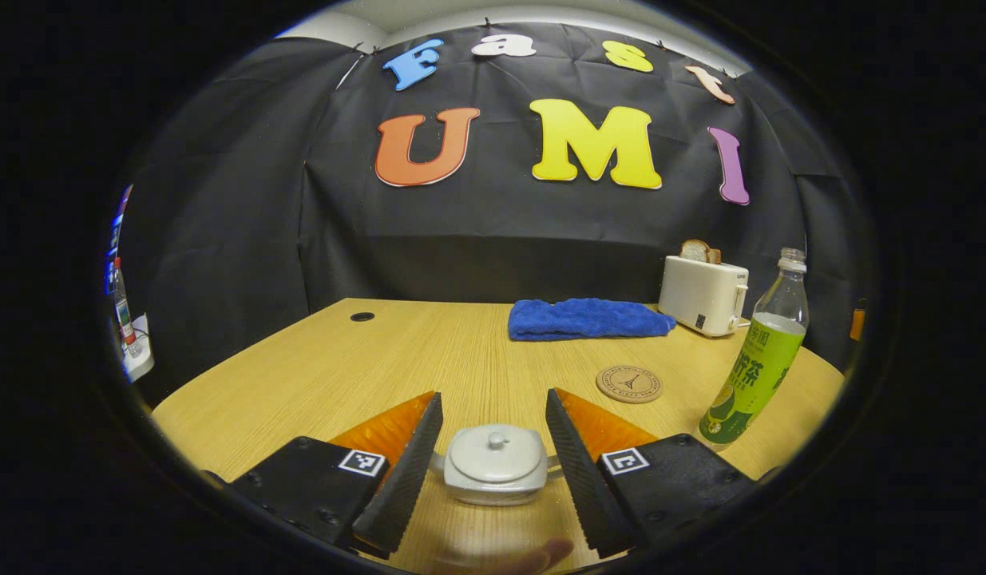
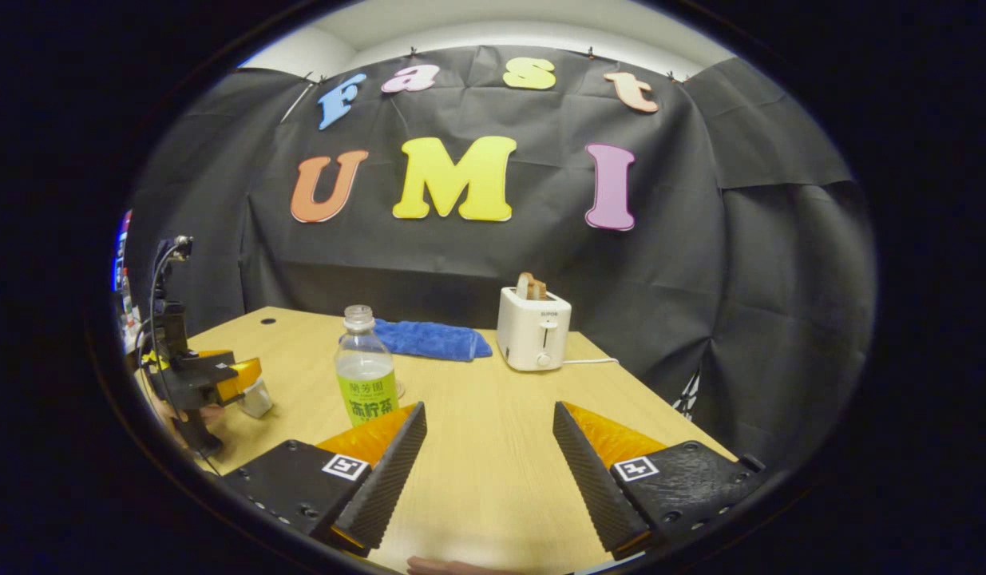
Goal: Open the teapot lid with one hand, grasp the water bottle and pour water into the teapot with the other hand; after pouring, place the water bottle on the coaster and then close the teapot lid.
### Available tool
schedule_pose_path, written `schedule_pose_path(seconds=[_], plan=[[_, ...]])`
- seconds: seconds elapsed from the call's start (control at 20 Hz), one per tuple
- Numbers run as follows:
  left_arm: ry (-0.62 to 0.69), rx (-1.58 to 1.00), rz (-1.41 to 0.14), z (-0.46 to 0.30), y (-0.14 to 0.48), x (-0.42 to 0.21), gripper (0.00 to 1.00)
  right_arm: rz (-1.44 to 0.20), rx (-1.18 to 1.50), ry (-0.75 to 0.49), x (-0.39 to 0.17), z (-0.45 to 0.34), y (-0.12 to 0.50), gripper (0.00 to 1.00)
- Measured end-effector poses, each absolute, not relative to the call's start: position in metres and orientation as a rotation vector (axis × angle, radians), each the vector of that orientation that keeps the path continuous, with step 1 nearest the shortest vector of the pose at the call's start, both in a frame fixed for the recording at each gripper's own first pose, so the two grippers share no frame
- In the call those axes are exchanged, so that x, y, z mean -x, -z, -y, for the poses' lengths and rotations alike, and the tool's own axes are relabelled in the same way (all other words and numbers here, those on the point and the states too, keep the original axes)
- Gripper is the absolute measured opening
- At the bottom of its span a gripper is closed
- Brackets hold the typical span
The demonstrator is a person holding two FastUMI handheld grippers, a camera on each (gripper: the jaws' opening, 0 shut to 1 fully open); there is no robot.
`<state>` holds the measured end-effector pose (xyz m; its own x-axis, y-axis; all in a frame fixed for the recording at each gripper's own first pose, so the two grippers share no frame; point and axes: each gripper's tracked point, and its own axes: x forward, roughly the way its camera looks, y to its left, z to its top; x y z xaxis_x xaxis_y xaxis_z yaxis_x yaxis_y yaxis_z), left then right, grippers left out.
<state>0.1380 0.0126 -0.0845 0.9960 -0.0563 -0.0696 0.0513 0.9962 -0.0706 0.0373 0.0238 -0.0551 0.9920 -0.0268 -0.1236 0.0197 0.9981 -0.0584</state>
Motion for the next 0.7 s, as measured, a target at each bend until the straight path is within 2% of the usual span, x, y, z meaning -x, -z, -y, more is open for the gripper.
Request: schedule_pose_path(seconds=[0.05, 0.1, 0.15, 0.2, 0.25, 0.65, 0.7], plan=[[0.063, 0.068, -0.056, -0.011, 0.081, -0.139, 0.76, -0.127, 0.061, 0.021, -0.038, -0.025, 0.056, 0.98], [0.065, 0.069, -0.042, -0.013, 0.08, -0.141, 0.73, -0.127, 0.062, 0.02, -0.037, -0.026, 0.056, 0.96], [0.066, 0.068, -0.034, -0.014, 0.079, -0.143, 0.62, -0.127, 0.062, 0.021, -0.037, -0.026, 0.056, 0.96], [0.063, 0.067, -0.036, -0.015, 0.08, -0.145, 0.58, -0.13, 0.064, 0.019, -0.038, -0.028, 0.058, 0.95], [0.062, 0.064, -0.041, -0.016, 0.082, -0.146, 0.48, -0.134, 0.066, 0.017, -0.038, -0.029, 0.059, 0.95], [0.071, 0.03, -0.067, -0.016, 0.089, -0.148, 0.34, -0.145, 0.075, 0.012, -0.041, -0.031, 0.064, 0.95], [0.074, 0.028, -0.066, -0.014, 0.089, -0.15, 0.32, -0.15, 0.074, 0.009, -0.042, -0.033, 0.066, 0.98]])
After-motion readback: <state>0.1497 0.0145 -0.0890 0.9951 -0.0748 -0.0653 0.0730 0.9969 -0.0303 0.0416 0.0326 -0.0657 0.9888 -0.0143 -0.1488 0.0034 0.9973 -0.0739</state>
